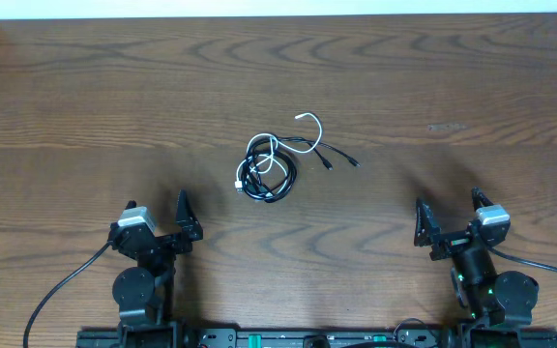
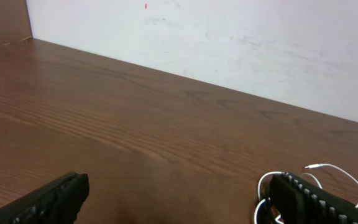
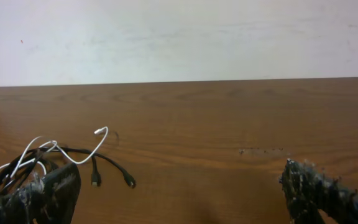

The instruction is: Untangle cables

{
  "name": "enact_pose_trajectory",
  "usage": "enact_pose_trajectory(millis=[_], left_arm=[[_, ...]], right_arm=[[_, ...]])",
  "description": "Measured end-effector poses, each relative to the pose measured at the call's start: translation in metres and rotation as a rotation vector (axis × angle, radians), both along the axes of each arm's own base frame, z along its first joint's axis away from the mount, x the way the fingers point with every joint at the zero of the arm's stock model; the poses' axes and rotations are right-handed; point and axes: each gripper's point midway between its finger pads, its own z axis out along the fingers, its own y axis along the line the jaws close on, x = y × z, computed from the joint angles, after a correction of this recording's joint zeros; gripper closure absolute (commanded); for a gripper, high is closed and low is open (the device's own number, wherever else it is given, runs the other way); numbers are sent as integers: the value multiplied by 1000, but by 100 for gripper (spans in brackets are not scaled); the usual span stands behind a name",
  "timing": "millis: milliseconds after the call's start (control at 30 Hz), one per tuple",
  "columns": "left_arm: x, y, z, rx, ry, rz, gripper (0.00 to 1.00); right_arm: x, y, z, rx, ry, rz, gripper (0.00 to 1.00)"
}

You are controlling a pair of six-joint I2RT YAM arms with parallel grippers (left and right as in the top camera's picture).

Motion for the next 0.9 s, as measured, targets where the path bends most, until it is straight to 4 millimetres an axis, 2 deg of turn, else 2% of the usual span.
enact_pose_trajectory(millis=[900], left_arm=[[0, 0, 0, 0, 0, 0, 2]], right_arm=[[0, 0, 0, 0, 0, 0, 1]])
